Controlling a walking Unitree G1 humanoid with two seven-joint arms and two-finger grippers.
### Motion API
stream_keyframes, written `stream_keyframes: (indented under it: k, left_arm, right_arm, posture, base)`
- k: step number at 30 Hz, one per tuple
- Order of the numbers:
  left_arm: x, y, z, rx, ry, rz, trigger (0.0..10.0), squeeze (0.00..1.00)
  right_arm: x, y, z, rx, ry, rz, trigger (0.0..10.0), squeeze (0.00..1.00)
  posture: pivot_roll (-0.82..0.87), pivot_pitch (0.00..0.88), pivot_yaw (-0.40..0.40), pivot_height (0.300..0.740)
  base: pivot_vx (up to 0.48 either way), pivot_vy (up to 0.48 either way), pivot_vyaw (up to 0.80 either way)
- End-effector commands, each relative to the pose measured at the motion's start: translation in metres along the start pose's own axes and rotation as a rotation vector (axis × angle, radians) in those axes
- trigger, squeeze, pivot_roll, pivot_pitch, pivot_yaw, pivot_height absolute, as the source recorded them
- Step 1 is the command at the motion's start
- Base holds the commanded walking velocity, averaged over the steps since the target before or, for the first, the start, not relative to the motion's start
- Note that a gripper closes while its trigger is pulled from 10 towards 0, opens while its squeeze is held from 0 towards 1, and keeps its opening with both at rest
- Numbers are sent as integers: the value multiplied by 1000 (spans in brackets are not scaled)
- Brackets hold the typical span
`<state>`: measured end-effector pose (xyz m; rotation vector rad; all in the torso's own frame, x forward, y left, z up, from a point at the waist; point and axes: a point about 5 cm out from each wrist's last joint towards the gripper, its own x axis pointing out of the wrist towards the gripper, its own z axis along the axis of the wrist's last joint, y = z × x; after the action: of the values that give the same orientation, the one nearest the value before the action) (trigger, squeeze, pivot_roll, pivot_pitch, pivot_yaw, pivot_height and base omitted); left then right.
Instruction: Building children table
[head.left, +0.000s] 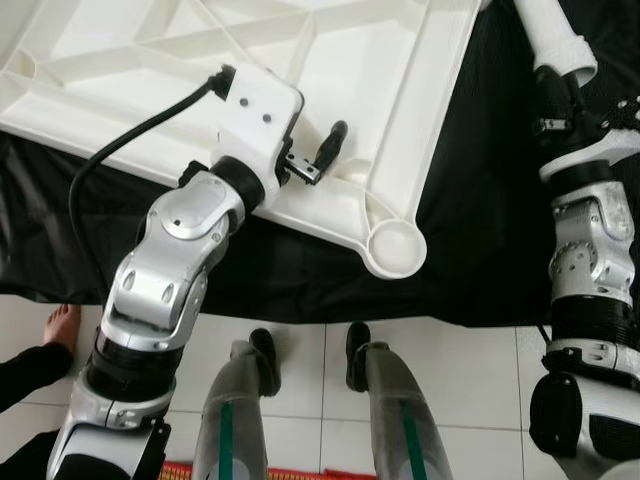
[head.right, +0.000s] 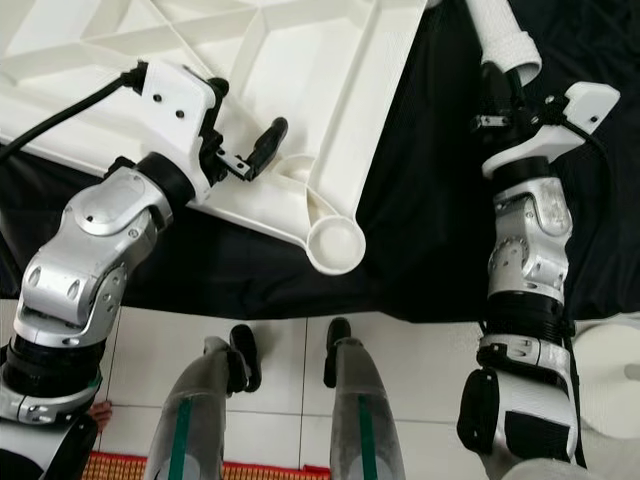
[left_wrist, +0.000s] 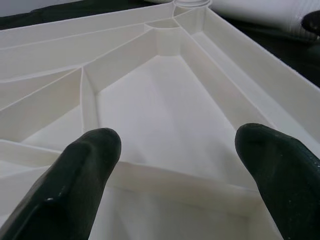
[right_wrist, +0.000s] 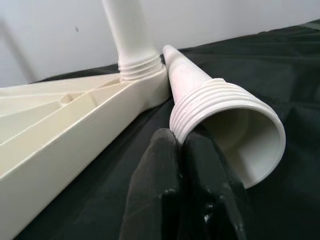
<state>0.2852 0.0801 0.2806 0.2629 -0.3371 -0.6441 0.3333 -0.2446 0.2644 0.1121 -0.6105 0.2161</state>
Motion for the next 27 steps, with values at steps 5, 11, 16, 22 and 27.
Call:
stream_keyframes:
  k: [5,11,16,22,27]
  left_arm:
    - [-3,0,-3,9,7,10,10000,0]
    - [-5,4,-8,-26,18,40,10000,0]
    - [-5,8,-12,-72,21,69,10000,0]
    - [-3,14,-14,-83,11,98,10000,0]
    - [0,19,-13,-84,0,104,10000,0]
  right_arm:
    - [-16,10,-8,18,49,17,0,0]
    - [-22,29,3,-105,5,16,10000,0]
    - [-24,47,14,-201,-60,-72,10000,0]
    - [-24,66,17,-218,-88,-88,10000,0]
    - [-19,68,22,-244,-119,-117,10000,0]
  posture:
    - [74,370,0,740]
    - [73,357,-6,740]
    - [73,339,-12,740]
    - [70,314,-13,740]
    - [62,274,-15,740]
  base:
    - [0,0,0]
    - [0,0,0]
    - [0,0,0]
    - [0,0,0]
    - [0,0,0]
